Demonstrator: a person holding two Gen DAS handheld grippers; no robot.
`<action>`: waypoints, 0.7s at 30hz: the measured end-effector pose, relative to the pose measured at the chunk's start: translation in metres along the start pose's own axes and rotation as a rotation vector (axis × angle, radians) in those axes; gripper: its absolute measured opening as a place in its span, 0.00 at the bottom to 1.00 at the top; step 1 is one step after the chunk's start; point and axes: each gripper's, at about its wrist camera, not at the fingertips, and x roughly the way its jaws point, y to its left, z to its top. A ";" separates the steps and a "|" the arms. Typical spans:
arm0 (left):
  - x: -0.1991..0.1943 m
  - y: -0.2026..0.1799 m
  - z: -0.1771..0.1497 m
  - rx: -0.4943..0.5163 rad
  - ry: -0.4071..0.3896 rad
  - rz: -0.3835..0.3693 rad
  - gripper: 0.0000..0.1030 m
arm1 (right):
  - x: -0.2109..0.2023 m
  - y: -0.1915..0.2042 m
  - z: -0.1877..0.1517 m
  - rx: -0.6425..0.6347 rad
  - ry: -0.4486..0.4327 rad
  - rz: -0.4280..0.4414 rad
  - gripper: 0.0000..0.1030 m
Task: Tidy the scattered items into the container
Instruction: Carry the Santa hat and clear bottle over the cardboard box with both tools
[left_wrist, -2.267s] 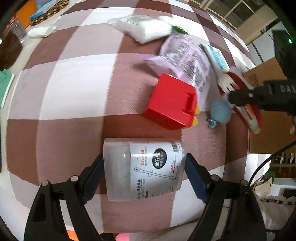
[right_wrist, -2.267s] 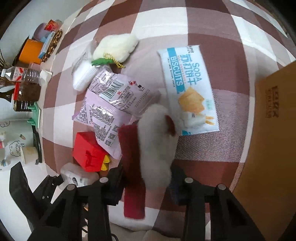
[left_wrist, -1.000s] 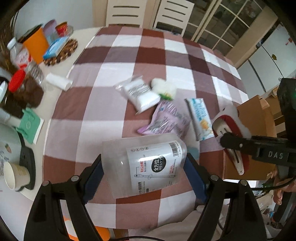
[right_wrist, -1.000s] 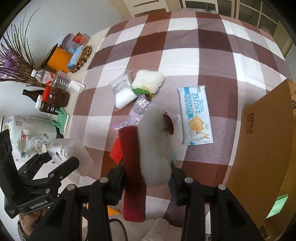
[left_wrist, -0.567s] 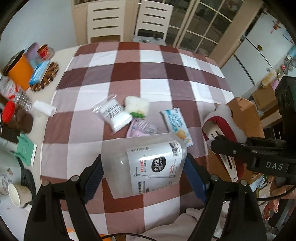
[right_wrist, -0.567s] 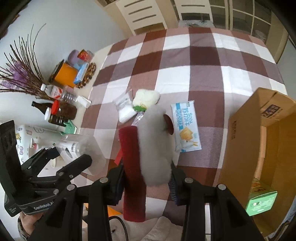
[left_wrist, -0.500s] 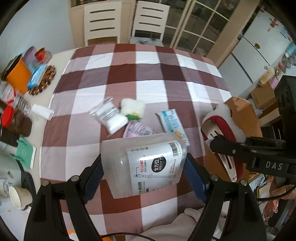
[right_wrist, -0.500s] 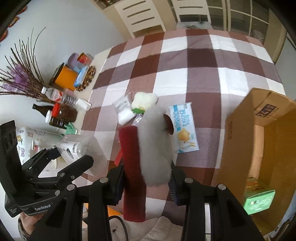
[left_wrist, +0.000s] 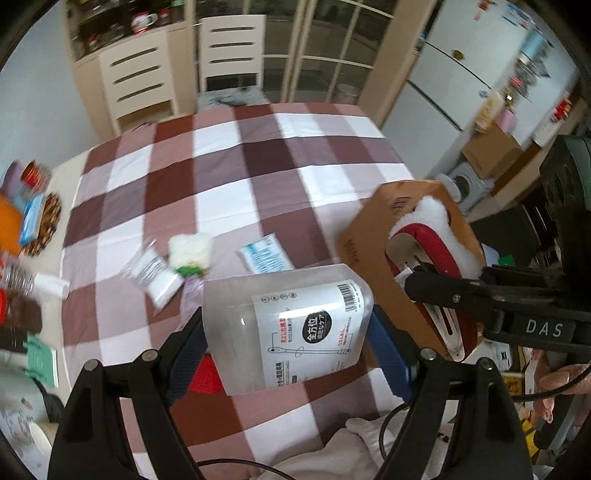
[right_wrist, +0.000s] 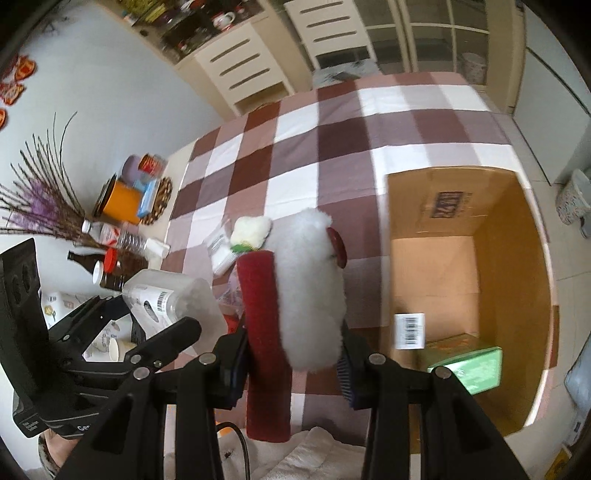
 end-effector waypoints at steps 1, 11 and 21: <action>0.001 -0.007 0.003 0.016 0.000 -0.006 0.81 | -0.005 -0.005 -0.001 0.011 -0.011 -0.005 0.39; 0.014 -0.082 0.028 0.170 0.005 -0.079 0.81 | -0.042 -0.062 -0.015 0.142 -0.119 -0.105 0.39; 0.038 -0.142 0.045 0.287 0.033 -0.126 0.81 | -0.067 -0.109 -0.022 0.188 -0.146 -0.191 0.39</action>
